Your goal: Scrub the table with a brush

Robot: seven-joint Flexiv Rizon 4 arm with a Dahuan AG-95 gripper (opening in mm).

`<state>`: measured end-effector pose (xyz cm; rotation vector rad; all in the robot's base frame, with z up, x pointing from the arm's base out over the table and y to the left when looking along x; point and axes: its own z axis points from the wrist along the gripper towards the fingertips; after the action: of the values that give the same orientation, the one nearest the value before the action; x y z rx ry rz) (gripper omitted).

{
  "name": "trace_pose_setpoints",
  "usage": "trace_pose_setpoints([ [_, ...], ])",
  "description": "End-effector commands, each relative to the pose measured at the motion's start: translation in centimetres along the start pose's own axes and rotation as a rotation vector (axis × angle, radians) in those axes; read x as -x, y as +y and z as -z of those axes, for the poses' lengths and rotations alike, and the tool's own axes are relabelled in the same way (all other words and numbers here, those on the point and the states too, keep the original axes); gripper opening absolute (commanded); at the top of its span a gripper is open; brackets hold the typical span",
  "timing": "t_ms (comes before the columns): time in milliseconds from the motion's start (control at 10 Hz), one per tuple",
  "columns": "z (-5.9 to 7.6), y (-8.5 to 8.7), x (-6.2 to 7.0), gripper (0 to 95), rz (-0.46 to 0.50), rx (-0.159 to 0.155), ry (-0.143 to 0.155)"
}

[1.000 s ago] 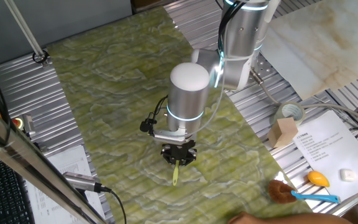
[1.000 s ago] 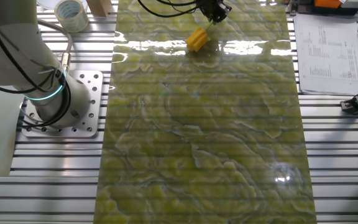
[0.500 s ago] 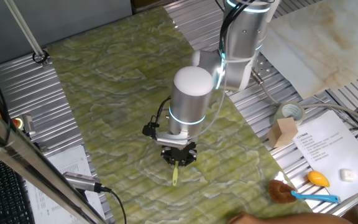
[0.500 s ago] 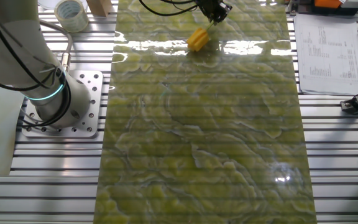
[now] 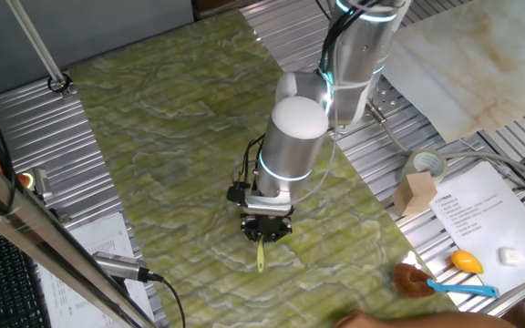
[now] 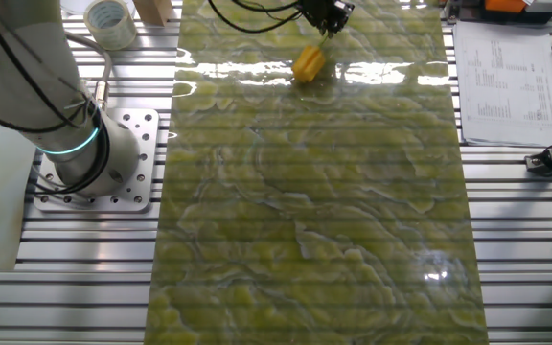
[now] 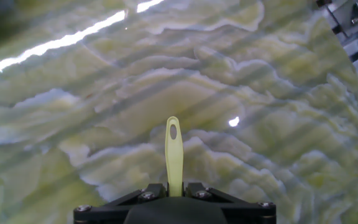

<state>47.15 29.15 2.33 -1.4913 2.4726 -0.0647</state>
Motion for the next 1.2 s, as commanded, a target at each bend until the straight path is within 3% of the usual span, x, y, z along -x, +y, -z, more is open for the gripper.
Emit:
trace_pose_setpoints([
  [100,-0.16,-0.19,-0.09,0.0,-0.029,-0.008,-0.009],
  [500,-0.16,-0.19,-0.1,0.0,-0.084,0.003,-0.019],
  [1200,-0.16,-0.19,-0.1,0.0,-0.1,0.01,-0.02],
])
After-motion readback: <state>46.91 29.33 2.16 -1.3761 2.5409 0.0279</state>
